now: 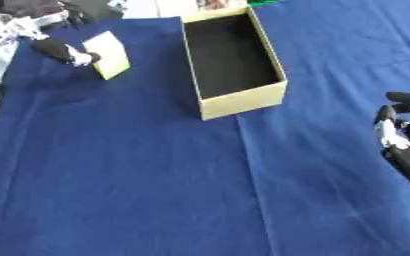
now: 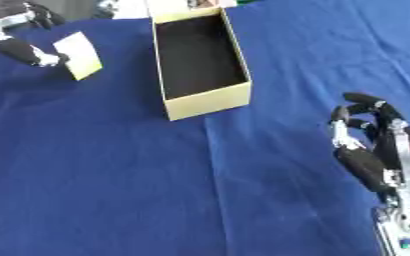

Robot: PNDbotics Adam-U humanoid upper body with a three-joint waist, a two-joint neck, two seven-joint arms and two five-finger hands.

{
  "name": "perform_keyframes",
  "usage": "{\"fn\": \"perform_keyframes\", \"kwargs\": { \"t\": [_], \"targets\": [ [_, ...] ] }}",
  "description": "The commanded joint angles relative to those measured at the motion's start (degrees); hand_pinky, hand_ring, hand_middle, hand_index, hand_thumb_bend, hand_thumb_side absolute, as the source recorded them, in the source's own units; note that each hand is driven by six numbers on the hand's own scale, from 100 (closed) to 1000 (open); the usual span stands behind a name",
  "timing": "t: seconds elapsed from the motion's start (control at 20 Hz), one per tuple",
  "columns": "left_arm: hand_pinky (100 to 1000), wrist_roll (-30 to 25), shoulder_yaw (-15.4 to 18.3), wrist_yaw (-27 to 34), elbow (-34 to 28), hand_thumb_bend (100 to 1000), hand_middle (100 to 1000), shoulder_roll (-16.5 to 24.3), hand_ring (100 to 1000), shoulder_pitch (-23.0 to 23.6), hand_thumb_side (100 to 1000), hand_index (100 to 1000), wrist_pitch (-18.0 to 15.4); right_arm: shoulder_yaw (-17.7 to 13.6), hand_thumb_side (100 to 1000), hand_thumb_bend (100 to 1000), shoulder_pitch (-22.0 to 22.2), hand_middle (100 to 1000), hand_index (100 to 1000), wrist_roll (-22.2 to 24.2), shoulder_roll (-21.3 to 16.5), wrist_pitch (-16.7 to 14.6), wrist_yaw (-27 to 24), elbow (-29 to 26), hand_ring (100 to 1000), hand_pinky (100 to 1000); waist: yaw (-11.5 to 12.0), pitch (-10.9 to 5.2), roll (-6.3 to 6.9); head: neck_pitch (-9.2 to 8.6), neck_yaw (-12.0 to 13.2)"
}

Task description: Pick up objects on the table and place them in the box.

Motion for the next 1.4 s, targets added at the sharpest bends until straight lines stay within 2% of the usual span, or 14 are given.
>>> {"fn": "perform_keyframes", "kwargs": {
  "t": [0.05, 0.25, 0.4, 0.5, 0.55, 0.6, 0.7, 0.75, 0.8, 1.1, 1.4],
  "targets": [
    [817, 0.5, -0.1, -0.2, -0.2, 379, 804, 0.3, 803, -1.0, 440, 913, 0.8, -0.4, 294, 100, -0.4, 527, 749, 0.2, -0.8, -0.2, 0.2, -0.9, 960, 689, -0.1, -1.17, -0.27, 0.07, 0.3],
    [812, 1.9, -0.4, -2.4, 0.1, 361, 788, -0.6, 794, -0.7, 372, 910, 1.9, -0.4, 291, 100, -0.5, 527, 749, 0.2, -0.7, -0.1, 0.1, -0.9, 960, 689, -0.3, -0.94, -0.31, -0.03, 0.4],
    [798, 2.8, -0.5, -4.1, 0.5, 341, 742, -1.0, 762, -0.5, 279, 894, 2.3, -0.4, 288, 100, -0.5, 527, 749, 0.2, -0.6, -0.1, 0.1, -0.8, 960, 689, -0.3, -0.87, -0.30, -0.01, 0.4],
    [781, 3.2, -0.5, -5.2, 0.7, 293, 679, -1.2, 728, -0.4, 262, 879, 2.4, -0.4, 289, 100, -0.5, 527, 749, 0.2, -0.6, -0.1, 0.1, -0.8, 960, 689, -0.3, -0.86, -0.30, -0.02, 0.4],
    [781, 3.4, -0.5, -5.5, 0.7, 293, 679, -1.3, 728, -0.3, 262, 879, 2.4, -0.4, 289, 100, -0.5, 527, 749, 0.2, -0.6, -0.1, 0.1, -0.8, 960, 689, -0.2, -0.86, -0.31, -0.01, 0.3],
    [759, 3.8, -0.4, -5.6, 0.6, 219, 577, -1.3, 662, -0.3, 239, 855, 2.4, -0.4, 290, 100, -0.5, 527, 749, 0.2, -0.6, -0.1, 0.1, -0.8, 961, 689, -0.2, -0.87, -0.33, 0.01, 0.3],
    [745, 5.2, -0.3, -5.4, 0.2, 159, 486, -1.3, 606, -0.3, 226, 832, 2.6, -0.4, 290, 100, -0.4, 527, 748, 0.2, -0.6, -0.1, 0.1, -0.8, 961, 689, -0.1, -0.91, -0.40, 0.06, 0.3],
    [743, 5.8, -0.4, -5.1, 0.0, 152, 479, -1.3, 602, -0.4, 224, 830, 2.8, -0.4, 290, 100, -0.4, 527, 748, 0.2, -0.6, -0.1, 0.1, -0.8, 961, 689, -0.1, -0.94, -0.42, 0.05, 0.3],
    [738, 6.5, -0.3, -4.6, -0.3, 113, 432, -1.2, 579, -0.5, 218, 817, 2.9, -0.4, 293, 100, -0.4, 527, 748, 0.2, -0.6, -0.1, 0.1, -0.8, 961, 689, 0.0, -0.99, -0.46, 0.06, 0.3],
    [743, 8.1, -1.3, 1.1, -4.5, 100, 406, -1.5, 570, -1.7, 213, 804, 1.2, -0.4, 302, 100, -0.3, 527, 748, 0.4, -0.7, -0.2, 0.0, -0.7, 961, 689, 0.5, -1.54, -0.68, 0.17, 0.2],
    [745, 8.2, -4.7, 7.3, -10.4, 100, 410, -3.5, 570, -3.2, 207, 800, 0.4, -0.2, 309, 100, -0.3, 527, 747, 0.8, -0.7, -0.4, -0.2, -0.7, 961, 690, 0.4, -2.02, -0.92, 0.17, 0.5]
  ]
}}
